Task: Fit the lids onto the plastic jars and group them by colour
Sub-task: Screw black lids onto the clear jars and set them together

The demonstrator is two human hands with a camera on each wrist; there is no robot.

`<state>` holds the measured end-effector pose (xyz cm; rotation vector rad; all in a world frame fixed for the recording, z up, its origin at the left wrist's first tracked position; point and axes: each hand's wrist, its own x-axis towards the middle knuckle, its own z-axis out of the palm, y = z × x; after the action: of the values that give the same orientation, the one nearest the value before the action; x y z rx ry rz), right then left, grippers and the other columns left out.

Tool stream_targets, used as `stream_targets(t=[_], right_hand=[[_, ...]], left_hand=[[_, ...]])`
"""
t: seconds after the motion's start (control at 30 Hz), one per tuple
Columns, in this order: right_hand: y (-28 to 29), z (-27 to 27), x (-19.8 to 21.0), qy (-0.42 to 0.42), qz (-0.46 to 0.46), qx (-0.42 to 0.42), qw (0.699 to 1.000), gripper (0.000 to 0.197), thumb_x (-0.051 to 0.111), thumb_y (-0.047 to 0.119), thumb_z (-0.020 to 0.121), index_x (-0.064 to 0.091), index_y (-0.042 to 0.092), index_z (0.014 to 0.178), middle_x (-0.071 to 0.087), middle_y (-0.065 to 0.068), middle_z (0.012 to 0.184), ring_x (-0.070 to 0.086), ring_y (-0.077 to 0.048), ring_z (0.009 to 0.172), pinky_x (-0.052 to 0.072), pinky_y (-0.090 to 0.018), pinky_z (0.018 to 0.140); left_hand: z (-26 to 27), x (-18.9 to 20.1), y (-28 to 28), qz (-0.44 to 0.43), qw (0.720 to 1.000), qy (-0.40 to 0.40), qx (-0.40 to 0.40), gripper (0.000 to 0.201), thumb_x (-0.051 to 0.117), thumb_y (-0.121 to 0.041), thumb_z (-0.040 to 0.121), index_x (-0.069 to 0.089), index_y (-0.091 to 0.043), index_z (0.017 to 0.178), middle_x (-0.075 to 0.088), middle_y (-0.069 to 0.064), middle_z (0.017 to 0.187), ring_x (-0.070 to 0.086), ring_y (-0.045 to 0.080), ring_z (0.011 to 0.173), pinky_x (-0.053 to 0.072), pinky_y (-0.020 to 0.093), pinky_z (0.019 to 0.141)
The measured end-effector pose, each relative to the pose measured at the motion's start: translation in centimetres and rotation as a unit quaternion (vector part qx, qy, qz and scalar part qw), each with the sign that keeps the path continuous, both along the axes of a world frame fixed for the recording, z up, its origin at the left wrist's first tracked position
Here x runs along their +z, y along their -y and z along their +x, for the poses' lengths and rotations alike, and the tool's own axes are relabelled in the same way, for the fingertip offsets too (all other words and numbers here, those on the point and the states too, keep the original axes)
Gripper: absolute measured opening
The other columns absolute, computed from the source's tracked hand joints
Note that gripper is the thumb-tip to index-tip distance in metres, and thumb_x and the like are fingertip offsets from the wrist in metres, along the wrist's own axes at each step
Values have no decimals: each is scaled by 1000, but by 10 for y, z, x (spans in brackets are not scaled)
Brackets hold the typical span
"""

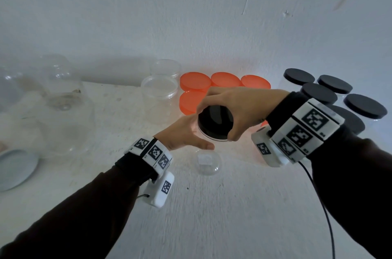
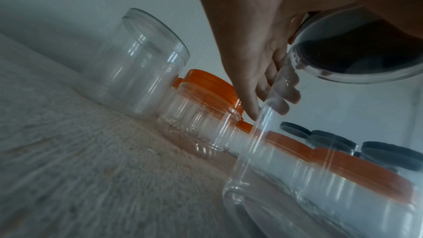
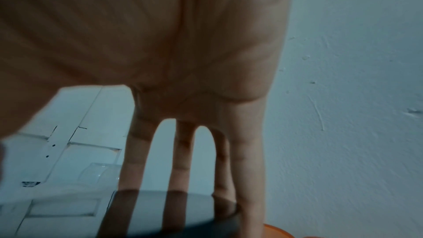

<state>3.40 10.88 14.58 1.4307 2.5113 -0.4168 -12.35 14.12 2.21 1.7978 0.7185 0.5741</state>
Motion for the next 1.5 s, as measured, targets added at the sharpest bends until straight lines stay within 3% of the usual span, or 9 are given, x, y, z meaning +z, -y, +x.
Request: stream_targets(t=[0.2,0.33,0.5,0.63,0.77,1.03,1.13,1.3,1.5], right_hand=[[-1,3,-3,-14,12,10,1000,77,79,28,60,41,40,126,38,14,120,44,-12,108,49,-34,88],[0,4,-5,-21,48,4,999,72,78,40,59,45,39,122,43,11,110,45,-11,101,49,-32,83],[6,-2,-8,1,112,-19,993,67,73,53,61,49,27,119,47,9,102,46,-12,93,43,-24,71],[11,-10,-14,2,165,-61,984,64,66,63,63,56,13,101,53,3,84,53,-15,74,43,-24,56],[14,-16,-14,13,178,-89,980,62,61,70,66,51,11,83,49,3,68,46,-11,57,35,-23,48],[6,-11,-6,50,84,-57,994,64,66,64,66,46,19,107,49,5,94,50,-16,88,44,-27,69],[6,-8,-2,41,70,-30,996,72,72,57,65,44,22,121,45,8,105,46,-14,98,45,-29,81],[6,0,6,-18,-5,7,1000,80,82,27,61,36,39,125,39,13,120,45,-13,109,50,-33,86],[6,1,3,-9,-15,43,999,80,80,18,64,37,36,130,35,12,126,42,-13,113,47,-29,88]], left_hand=[[1,1,-1,-16,1000,11,-8,71,78,-40,51,47,-36,115,59,-20,115,51,-7,112,40,11,91],[2,0,5,-12,999,31,7,71,77,-40,51,47,-37,116,59,-18,117,51,-8,111,39,6,87],[2,-2,8,3,999,41,28,73,79,-37,52,47,-37,118,59,-13,120,53,-1,114,41,11,92],[2,-4,11,20,998,37,44,76,80,-40,51,47,-36,120,61,-10,120,53,5,115,41,27,100],[2,-4,12,21,998,38,50,77,80,-38,52,48,-32,121,61,-8,120,55,5,113,42,29,99],[2,-2,10,31,998,18,45,85,82,-43,50,47,-30,126,59,-7,124,51,10,120,37,43,106],[2,-3,9,28,999,15,42,83,82,-42,49,47,-31,124,59,-10,123,51,6,119,38,36,106],[-2,1,8,-14,1000,12,15,71,79,-37,49,48,-38,113,58,-24,113,50,-12,109,39,7,89],[-2,1,7,-16,1000,12,5,81,81,-39,47,44,-35,119,56,-17,120,48,-7,116,38,12,97]])
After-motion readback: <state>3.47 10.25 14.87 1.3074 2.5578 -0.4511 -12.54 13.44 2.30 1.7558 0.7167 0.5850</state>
